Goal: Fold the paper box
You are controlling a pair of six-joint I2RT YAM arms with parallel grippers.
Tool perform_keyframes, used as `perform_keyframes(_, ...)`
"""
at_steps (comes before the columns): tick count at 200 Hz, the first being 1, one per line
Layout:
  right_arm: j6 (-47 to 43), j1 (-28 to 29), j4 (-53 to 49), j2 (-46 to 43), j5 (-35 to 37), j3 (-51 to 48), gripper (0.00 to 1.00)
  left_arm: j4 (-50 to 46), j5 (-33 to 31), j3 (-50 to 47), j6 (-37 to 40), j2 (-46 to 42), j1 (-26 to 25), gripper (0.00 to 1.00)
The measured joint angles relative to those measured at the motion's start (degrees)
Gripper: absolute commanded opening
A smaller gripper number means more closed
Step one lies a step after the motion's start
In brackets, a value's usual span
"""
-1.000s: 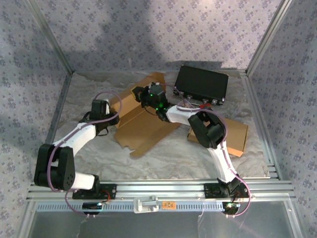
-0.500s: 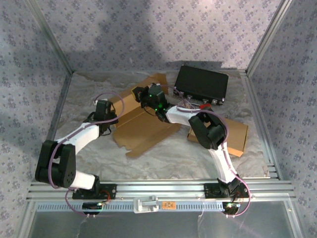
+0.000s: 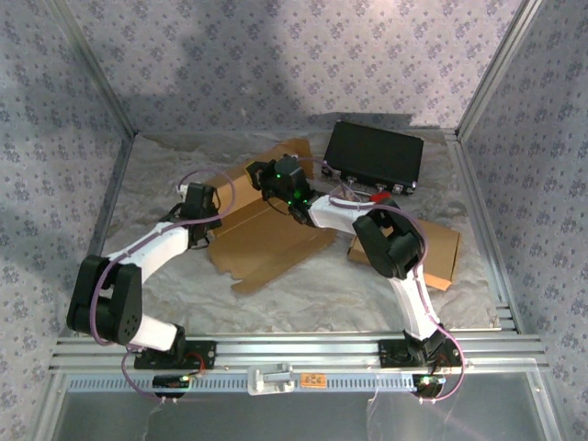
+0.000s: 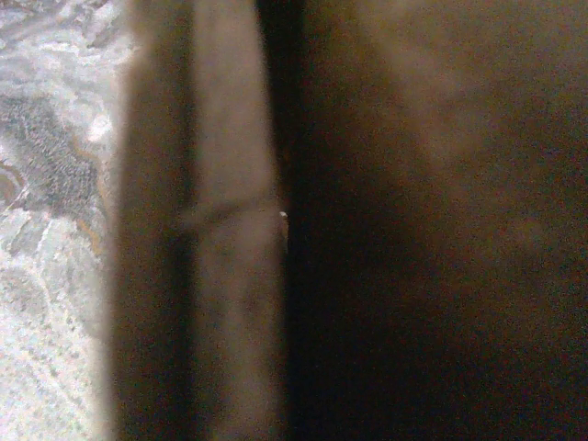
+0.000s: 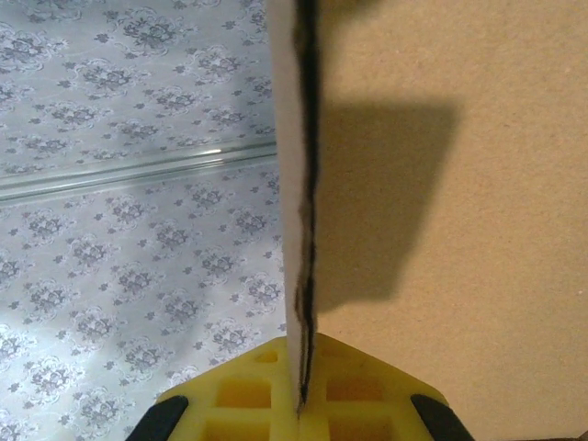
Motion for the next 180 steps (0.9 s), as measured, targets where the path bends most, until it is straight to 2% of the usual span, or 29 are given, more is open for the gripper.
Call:
perform_keyframes(11, -0.02, -0.13, -1.4, -0.63, 0.0, 0.0, 0.14, -2.12, -0.02, 1.6, 0.04, 0.44, -0.13, 0.0)
perform_keyframes(49, -0.9, -1.29, -6.14, -2.56, -1.03, -0.02, 0.46, -7.63, 0.7, 6.91, 1.6, 1.38, -0.11, 0.0)
perform_keyframes(67, -2.34, -2.05, -8.85, -4.11, -1.11, -0.04, 0.56, -8.9, 1.66, 8.46, 2.49, 1.38, -0.11, 0.0)
perform_keyframes(122, -11.61, -6.05, -20.31, -15.78, -2.05, 0.02, 0.69, -13.92, 7.93, 13.31, 6.34, 1.44, 2.49, 0.0)
perform_keyframes(147, -16.81, -9.4, -28.79, -21.18, -2.4, 1.86, 0.66, -16.63, 12.44, 18.1, 7.89, 1.92, 5.16, 0.0)
perform_keyframes(180, -25.49, -14.45, -45.09, -22.47, -1.97, 13.35, 0.62, -20.7, 15.69, 22.99, 8.7, 3.69, 6.54, 0.0)
